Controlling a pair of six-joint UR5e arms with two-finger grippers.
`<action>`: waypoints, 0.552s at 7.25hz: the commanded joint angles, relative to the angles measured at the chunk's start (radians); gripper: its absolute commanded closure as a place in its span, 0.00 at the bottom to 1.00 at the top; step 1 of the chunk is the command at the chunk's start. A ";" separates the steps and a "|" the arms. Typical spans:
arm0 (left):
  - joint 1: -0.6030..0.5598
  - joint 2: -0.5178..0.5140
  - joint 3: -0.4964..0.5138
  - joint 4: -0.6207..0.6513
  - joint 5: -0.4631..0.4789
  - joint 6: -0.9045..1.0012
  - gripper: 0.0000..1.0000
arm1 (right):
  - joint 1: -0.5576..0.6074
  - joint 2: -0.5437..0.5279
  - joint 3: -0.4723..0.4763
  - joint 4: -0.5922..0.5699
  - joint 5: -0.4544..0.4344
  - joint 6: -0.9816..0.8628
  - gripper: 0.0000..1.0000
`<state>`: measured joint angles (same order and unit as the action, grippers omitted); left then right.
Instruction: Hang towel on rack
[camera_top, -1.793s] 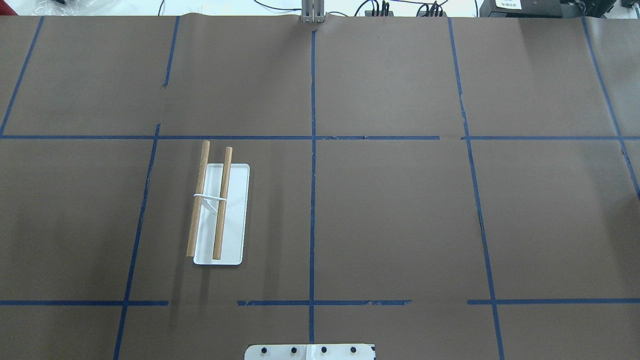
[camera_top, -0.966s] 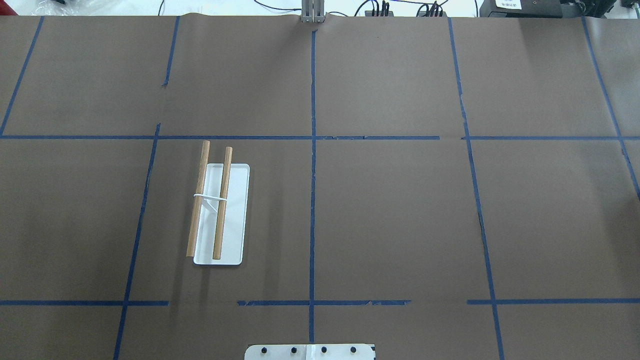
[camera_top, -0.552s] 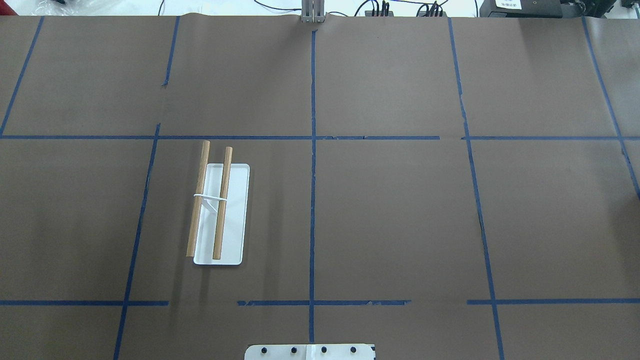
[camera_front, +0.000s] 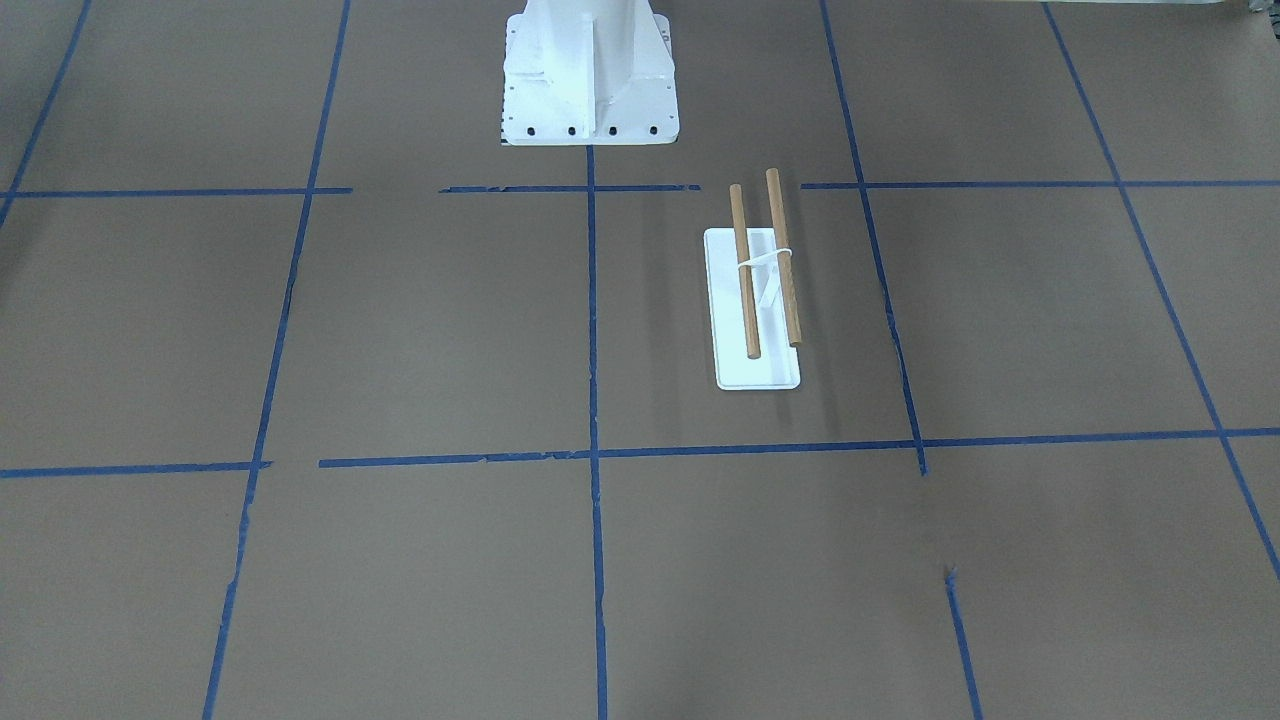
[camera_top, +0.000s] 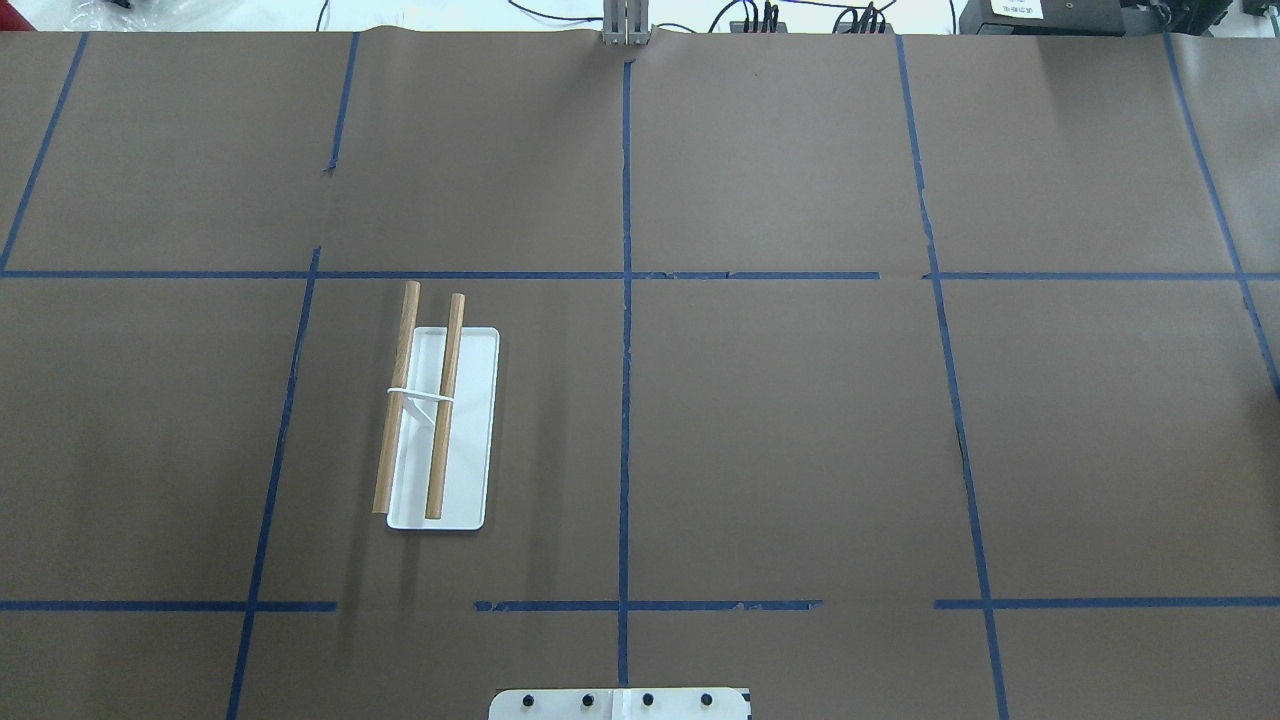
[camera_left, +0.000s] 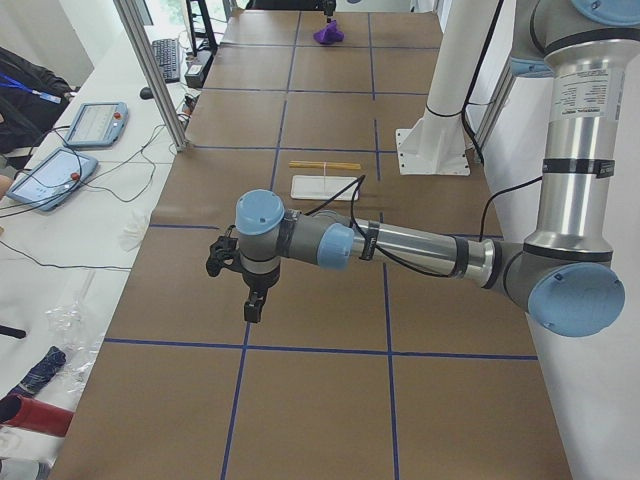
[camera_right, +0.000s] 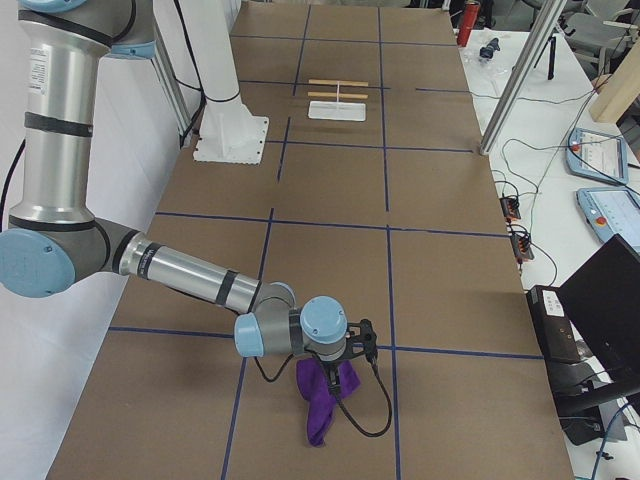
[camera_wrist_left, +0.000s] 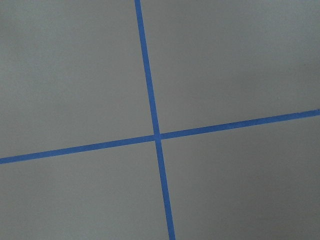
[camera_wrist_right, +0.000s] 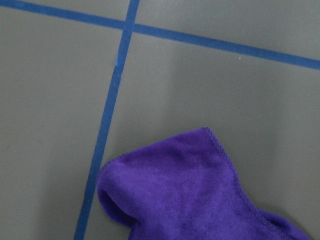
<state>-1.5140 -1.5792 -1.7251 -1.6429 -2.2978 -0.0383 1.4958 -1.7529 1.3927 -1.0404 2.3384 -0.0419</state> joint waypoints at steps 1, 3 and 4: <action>0.000 -0.001 -0.001 0.000 0.000 0.000 0.00 | -0.054 -0.031 -0.012 0.042 -0.063 -0.051 0.00; 0.000 -0.001 -0.002 0.000 -0.002 0.000 0.00 | -0.061 -0.020 -0.059 0.042 -0.097 -0.079 0.00; 0.000 -0.001 -0.002 0.002 -0.002 0.000 0.00 | -0.078 -0.016 -0.090 0.048 -0.100 -0.079 0.00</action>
<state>-1.5140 -1.5800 -1.7270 -1.6425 -2.2992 -0.0384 1.4333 -1.7749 1.3384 -0.9978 2.2478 -0.1154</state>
